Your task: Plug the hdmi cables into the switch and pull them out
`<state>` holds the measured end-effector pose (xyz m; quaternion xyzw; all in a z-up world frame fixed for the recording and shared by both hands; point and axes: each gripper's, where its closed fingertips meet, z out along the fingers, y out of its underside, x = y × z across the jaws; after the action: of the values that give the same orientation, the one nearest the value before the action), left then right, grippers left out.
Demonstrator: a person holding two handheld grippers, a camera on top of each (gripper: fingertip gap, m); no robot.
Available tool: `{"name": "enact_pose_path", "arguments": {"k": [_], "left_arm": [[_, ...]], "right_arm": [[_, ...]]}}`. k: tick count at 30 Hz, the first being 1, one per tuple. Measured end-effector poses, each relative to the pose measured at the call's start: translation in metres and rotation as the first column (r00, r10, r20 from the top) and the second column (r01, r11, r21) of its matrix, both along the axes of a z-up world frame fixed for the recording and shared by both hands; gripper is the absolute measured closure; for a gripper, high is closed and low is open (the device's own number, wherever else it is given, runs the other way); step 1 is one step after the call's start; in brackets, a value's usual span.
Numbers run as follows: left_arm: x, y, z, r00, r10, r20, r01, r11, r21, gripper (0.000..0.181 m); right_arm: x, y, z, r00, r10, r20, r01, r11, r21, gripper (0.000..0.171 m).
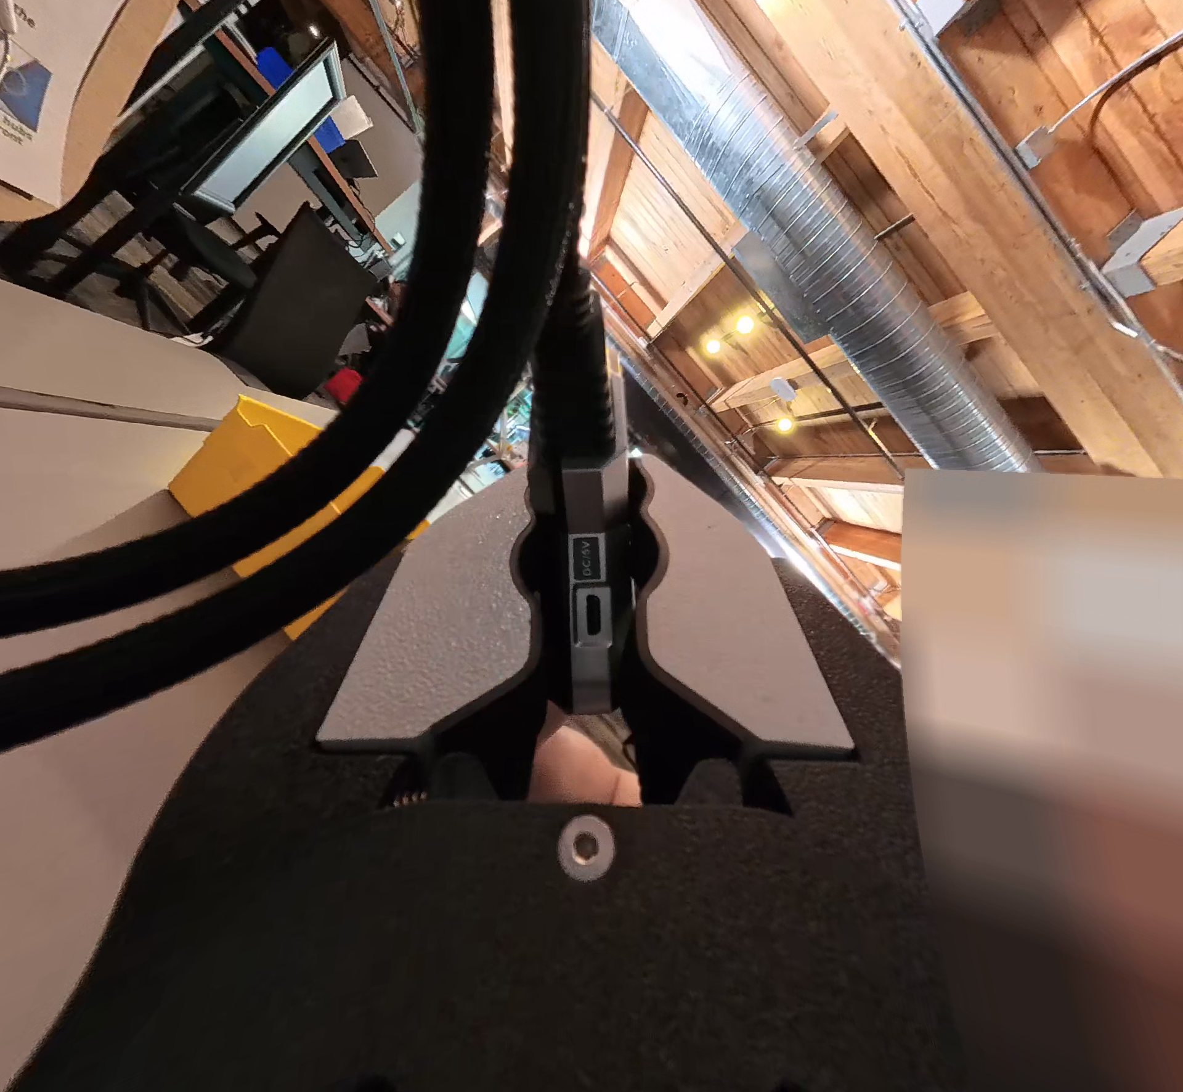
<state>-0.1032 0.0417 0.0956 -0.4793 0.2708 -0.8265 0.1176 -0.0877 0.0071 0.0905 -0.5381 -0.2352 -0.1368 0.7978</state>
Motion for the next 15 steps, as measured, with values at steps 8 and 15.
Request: {"name": "enact_pose_path", "arguments": {"k": [8, 15], "left_arm": [[0.003, -0.001, -0.007, 0.999, -0.029, -0.017, 0.03, 0.999, 0.027, 0.164], [-0.001, -0.003, 0.005, 0.995, -0.095, 0.03, 0.096, 0.995, -0.022, 0.165]], "right_arm": [[0.005, 0.002, -0.004, 0.999, 0.029, 0.014, -0.029, 0.999, -0.033, 0.155], [-0.001, -0.001, 0.006, 0.997, 0.032, 0.076, -0.033, 0.999, 0.014, 0.15]]}}
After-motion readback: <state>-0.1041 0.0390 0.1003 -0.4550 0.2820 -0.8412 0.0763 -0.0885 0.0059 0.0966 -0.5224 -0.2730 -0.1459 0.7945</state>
